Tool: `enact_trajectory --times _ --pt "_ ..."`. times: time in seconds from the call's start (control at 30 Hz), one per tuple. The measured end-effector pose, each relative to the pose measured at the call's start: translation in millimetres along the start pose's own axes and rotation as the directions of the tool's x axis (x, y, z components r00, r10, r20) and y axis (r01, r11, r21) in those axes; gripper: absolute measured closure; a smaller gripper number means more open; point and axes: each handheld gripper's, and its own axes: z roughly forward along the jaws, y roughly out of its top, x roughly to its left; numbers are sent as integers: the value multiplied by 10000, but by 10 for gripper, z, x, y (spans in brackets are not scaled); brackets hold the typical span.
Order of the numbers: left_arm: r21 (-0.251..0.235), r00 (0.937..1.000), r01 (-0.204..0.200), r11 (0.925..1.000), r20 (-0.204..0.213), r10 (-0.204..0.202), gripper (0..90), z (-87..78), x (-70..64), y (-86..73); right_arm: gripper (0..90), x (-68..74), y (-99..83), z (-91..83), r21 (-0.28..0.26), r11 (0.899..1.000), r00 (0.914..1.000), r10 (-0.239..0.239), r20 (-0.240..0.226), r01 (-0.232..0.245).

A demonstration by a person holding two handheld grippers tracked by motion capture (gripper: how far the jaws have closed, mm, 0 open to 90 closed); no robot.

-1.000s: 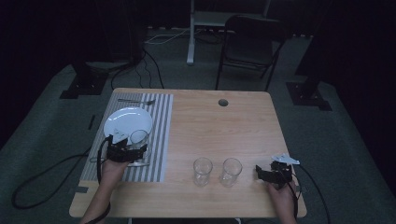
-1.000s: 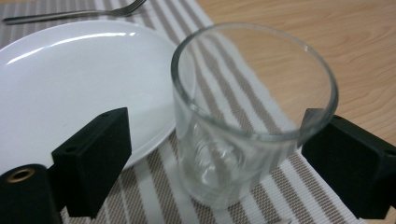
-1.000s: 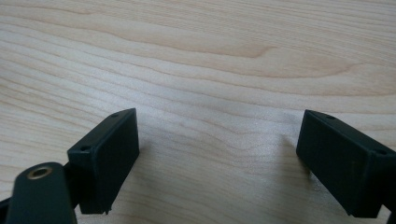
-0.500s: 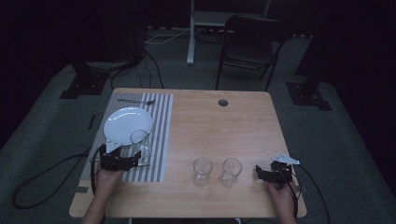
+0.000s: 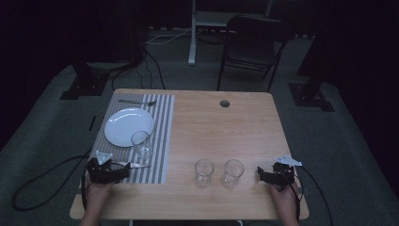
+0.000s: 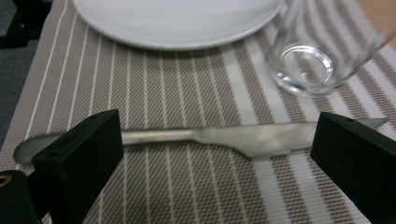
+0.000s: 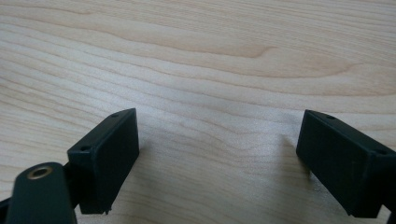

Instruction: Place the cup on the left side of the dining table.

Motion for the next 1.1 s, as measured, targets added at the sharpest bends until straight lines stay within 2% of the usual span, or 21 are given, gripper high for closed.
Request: enact_trajectory --times 0.17,0.33,0.43,0.53,0.73,0.8,0.97,1.1 --pt "333 9998 144 9993 -172 -139 29 21 43 -89 127 0 0 0 0 10000 10000 0 0 0" --pt "459 9995 205 9987 -242 -194 29 19 80 -133 127 0 0 0 0 10000 10000 0 0 0" --pt "630 9985 134 9979 -544 -100 29 9 86 -156 127 0 0 0 0 10000 10000 1 1 -1" --pt "711 9972 313 9970 -699 -264 29 -6 109 -195 127 0 0 0 1 10000 10000 0 1 0" --pt "778 9967 487 9958 -686 -434 29 -71 176 -275 127 0 0 0 0 10000 10000 2 1 -2" --pt "825 9963 436 9956 -770 -373 29 -82 189 -296 127 0 0 0 0 10000 10000 0 1 0" --pt "931 9976 430 9947 -581 -377 29 -95 218 -323 127 0 0 0 -1 10000 10000 1 1 -1" --pt "797 9980 364 9962 -541 -321 29 -94 211 -345 127 0 0 0 0 10000 10000 -2 1 2"
